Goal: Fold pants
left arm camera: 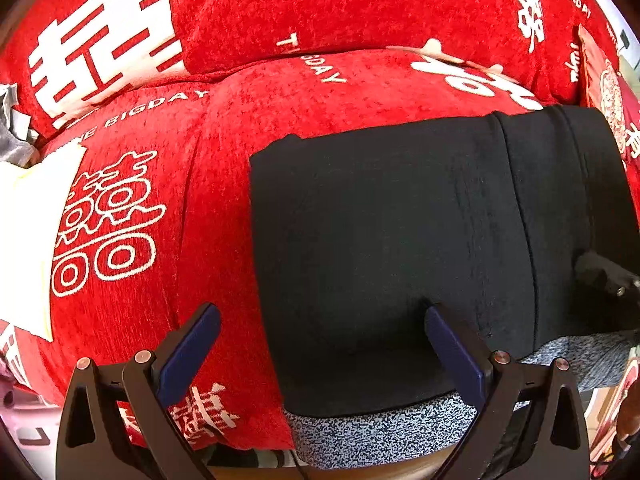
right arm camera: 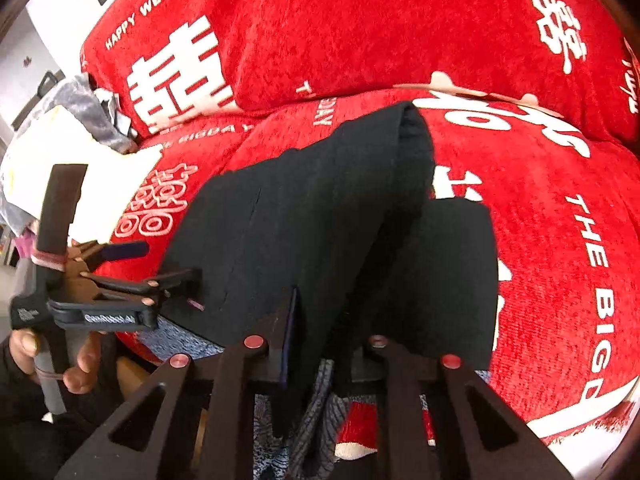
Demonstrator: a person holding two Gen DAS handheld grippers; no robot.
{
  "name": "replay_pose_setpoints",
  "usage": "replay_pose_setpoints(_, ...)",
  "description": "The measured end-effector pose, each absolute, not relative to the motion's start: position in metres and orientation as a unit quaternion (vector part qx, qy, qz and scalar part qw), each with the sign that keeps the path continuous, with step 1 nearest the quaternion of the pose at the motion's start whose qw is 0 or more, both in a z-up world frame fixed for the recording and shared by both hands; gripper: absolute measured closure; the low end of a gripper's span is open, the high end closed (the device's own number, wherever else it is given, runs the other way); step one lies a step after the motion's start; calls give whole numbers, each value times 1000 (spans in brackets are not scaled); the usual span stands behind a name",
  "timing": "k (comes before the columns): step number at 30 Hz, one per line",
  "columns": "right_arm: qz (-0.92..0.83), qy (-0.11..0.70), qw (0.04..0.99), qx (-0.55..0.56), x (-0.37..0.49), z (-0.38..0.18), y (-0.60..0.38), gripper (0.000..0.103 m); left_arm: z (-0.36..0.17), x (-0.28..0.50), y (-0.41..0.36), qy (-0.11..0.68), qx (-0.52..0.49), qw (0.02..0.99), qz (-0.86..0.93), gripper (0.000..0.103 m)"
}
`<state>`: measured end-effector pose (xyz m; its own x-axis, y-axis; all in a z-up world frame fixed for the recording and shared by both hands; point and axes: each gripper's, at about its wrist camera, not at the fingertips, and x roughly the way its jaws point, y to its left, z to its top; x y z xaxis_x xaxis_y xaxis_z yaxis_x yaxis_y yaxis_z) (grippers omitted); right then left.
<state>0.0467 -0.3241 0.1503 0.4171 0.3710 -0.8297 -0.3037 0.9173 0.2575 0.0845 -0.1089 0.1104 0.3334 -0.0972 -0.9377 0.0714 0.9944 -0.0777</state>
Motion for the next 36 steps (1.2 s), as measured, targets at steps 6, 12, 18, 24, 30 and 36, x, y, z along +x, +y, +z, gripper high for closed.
replay_pose_setpoints(6,154,497,852,60,57,161,-362,84,114,92,-110,575,-23,816,-47,1)
replay_pose_setpoints(12,97,535,836,67,65,119,-386,84,91,95,-112,596,-31,801,-45,1)
replay_pose_setpoints(18,75,534,841,39,70,121,-384,69,92,97,-112,599,-27,799,-43,1)
replay_pose_setpoints(24,-20,498,867,7,70,146,-402,34,94,95,-114,593,-15,804,-37,1)
replay_pose_setpoints(30,10,442,895,-61,74,170,-362,26,92,95,-114,593,-17,804,-37,1)
replay_pose_setpoints(36,57,492,864,-97,123,124,-321,25,90,97,-110,598,-33,799,-42,1)
